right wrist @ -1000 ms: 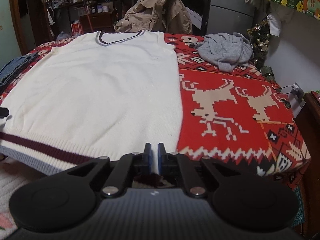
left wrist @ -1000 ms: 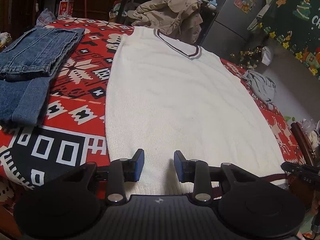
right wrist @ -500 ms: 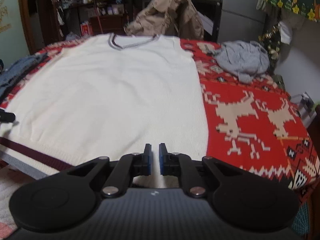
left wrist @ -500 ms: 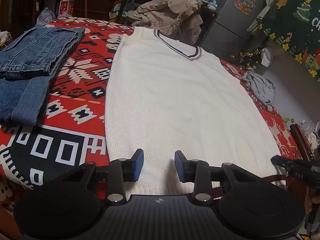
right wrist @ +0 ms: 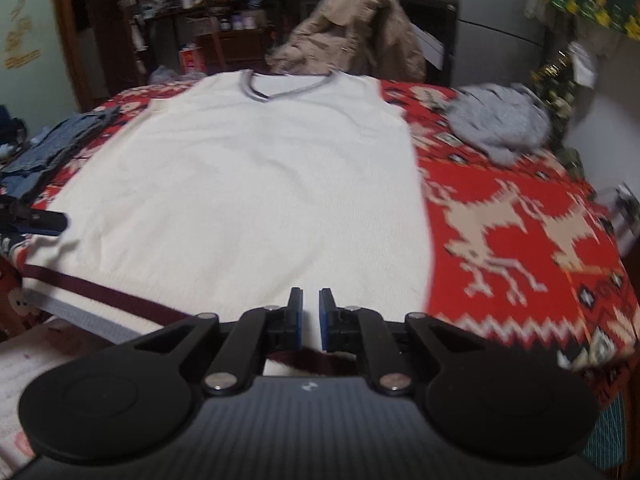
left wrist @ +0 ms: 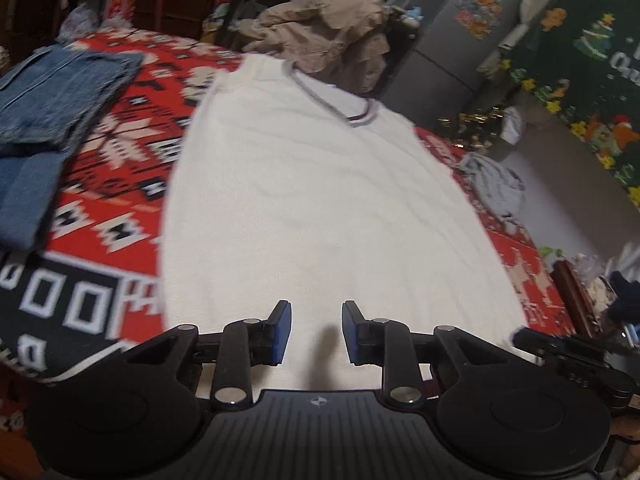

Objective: Fold clothes

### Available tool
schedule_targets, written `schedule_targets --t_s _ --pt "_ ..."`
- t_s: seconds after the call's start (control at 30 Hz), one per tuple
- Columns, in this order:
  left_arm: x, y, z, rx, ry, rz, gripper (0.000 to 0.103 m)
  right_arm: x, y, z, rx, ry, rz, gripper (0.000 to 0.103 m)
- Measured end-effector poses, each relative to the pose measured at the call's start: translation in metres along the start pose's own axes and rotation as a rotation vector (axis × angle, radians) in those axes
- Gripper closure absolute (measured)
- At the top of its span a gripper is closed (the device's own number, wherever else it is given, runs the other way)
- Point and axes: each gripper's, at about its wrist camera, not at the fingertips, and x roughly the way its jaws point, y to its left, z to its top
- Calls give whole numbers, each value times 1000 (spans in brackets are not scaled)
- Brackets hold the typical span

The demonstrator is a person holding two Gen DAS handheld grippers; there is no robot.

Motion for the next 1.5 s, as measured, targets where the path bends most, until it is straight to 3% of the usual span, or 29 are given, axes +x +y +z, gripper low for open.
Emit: schedule_targets --t_s 0.07,0.13,0.23,0.53,0.67,0.83,0.93,1.17,1.33,1.5 --pt "9 -17 2 55 -4 15 78 5 15 9 -36 -17 32 94" --pt "23 -25 4 73 -21 52 96 14 33 17 -70 -24 70 94" --pt "45 -21 5 32 23 40 99 34 55 28 -58 -15 130 94" --pt "24 -14 -16 -9 72 -4 99 66 108 26 -156 24 221 94" --pt "18 -12 -24 -33 104 -32 99 50 116 13 -214 38 244 94" --pt "12 -13 -22 -27 137 -31 99 31 106 8 -203 73 276 93" --pt "7 -16 -23 10 138 -17 99 16 89 10 -165 42 250 93" --pt "12 -11 -11 28 94 58 97 15 23 28 16 8 80 90" --pt "10 2 -10 -26 91 50 97 24 -15 17 92 50 28 90" --pt "-2 17 -12 -79 90 39 97 20 -21 -4 95 76 50 89"
